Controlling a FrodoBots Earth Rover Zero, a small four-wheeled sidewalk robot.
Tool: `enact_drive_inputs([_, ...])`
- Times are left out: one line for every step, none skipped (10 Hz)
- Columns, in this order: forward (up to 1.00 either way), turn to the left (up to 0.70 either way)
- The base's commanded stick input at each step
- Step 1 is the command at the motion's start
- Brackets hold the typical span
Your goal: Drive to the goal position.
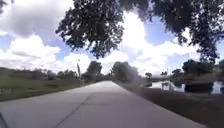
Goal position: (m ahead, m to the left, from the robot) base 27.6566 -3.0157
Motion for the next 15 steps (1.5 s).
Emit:
enact_drive_inputs([0.85,0.00])
enact_drive_inputs([0.85,0.00])
enact_drive_inputs([0.85,0.16])
enact_drive_inputs([0.85,0.28])
enact_drive_inputs([0.85,0.24])
enact_drive_inputs([0.85,0.05])
enact_drive_inputs([0.85,0.00])
enact_drive_inputs([0.85,0.00])
enact_drive_inputs([0.85,0.00])
enact_drive_inputs([0.85,0.00])
enact_drive_inputs([0.85,0.00])
enact_drive_inputs([0.85,0.00])
enact_drive_inputs([0.85,0.00])
enact_drive_inputs([0.85,0.00])
enact_drive_inputs([0.85,0.00])
